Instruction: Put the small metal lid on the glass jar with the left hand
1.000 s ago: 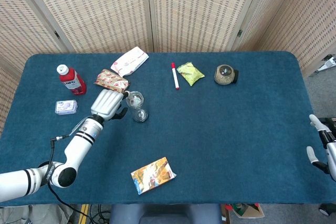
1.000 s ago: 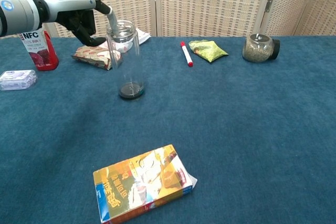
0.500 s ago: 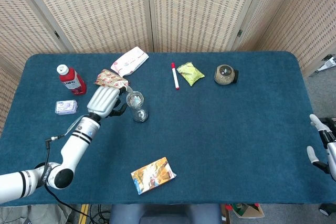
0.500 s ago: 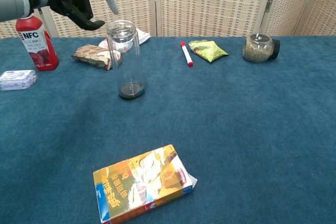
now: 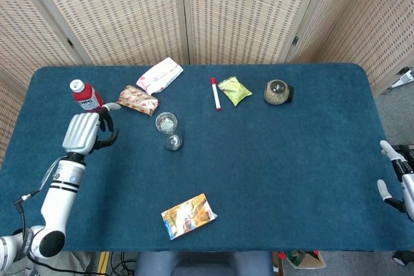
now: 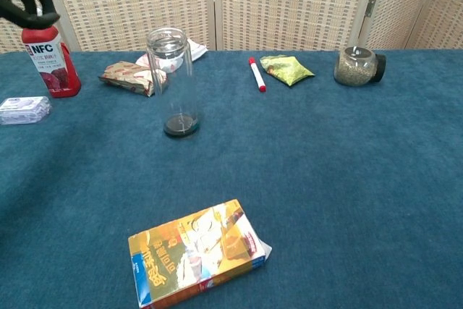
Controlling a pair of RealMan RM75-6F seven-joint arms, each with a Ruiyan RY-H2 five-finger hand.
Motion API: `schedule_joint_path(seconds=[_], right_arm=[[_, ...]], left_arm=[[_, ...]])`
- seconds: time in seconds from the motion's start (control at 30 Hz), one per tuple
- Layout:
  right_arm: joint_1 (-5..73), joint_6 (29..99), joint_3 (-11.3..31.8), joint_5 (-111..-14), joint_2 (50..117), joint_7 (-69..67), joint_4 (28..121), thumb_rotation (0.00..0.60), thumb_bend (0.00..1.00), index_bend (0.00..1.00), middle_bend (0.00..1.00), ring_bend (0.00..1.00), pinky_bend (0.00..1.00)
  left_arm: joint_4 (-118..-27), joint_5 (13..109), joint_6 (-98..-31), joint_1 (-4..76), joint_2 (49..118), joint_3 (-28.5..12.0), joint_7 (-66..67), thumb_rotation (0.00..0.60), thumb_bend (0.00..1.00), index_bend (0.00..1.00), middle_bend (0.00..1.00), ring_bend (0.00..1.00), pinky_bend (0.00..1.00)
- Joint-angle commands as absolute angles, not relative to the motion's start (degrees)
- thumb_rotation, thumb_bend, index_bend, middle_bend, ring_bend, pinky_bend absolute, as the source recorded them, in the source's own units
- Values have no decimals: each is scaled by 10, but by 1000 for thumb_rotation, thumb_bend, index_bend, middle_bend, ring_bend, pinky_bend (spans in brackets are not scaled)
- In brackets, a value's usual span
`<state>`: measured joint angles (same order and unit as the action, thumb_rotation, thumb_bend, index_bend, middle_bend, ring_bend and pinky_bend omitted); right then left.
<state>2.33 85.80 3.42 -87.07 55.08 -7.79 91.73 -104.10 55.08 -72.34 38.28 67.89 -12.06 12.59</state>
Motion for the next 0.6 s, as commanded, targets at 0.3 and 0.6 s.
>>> schedule_joint_path(seconds=[0.3,0.6], right_arm=[[35,835,26,-881,560,-88,911,600,421,49,228,70,129],[40,837,19,-898,572,-88,907,600,421,49,229,70,129]], left_arm=[[-1059,661,-849,248,686,-29,116,600,396,232,266,266,432],[-1059,742,-930,164,692,16,113,600,394,232,265,261,376]])
